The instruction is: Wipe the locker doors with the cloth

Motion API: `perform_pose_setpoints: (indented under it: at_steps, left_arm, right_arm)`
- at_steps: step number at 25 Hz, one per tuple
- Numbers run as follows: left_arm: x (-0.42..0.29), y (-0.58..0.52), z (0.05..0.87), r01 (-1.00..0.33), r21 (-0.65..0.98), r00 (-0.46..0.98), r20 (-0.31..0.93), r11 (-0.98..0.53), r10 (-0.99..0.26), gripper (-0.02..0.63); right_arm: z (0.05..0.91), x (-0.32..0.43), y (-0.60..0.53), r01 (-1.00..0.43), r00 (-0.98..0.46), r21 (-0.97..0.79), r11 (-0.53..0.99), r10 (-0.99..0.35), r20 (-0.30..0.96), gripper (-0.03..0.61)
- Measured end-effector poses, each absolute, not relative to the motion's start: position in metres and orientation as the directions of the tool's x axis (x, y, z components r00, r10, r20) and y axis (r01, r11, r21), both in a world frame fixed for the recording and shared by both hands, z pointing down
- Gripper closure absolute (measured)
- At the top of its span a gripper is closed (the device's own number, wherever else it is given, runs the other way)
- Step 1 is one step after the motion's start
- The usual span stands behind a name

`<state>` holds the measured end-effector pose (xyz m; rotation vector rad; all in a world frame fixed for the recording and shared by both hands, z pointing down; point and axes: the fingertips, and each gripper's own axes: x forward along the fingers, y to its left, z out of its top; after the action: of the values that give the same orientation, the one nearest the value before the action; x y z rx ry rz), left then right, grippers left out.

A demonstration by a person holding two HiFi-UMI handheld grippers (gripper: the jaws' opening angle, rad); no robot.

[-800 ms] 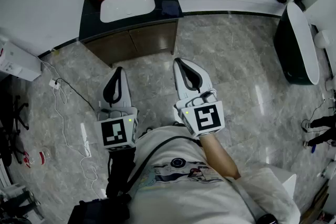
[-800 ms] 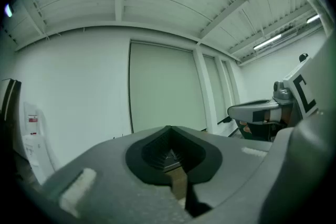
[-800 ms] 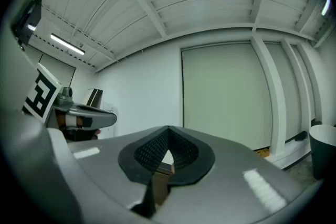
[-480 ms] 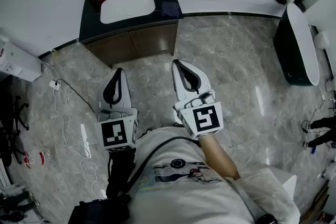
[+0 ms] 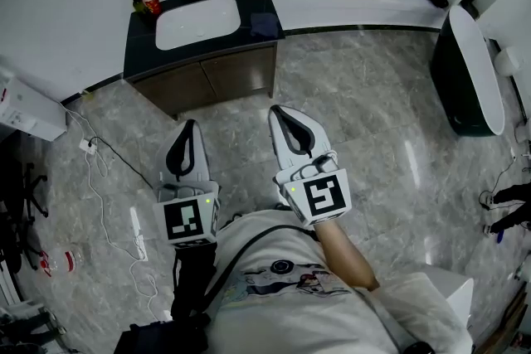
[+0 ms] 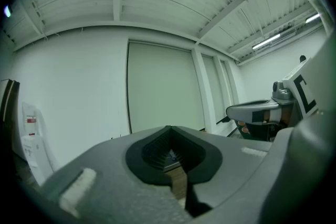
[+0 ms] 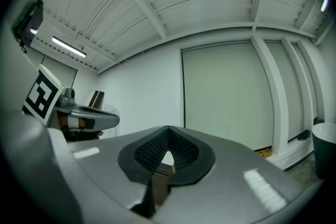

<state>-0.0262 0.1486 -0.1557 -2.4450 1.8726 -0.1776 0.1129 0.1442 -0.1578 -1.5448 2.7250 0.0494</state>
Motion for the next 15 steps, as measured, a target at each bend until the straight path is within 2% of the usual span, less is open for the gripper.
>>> perform_pose_setpoints:
  at_steps: [15]
  left_arm:
    - [0.033, 0.137, -0.13, -0.955, -0.104, 0.266, 0.103, -0.276, -0.958, 0.612]
  right_arm:
    - [-0.137, 0.163, 0.136, -0.844, -0.535, 0.013, 0.536, -0.844, 0.019, 0.574]
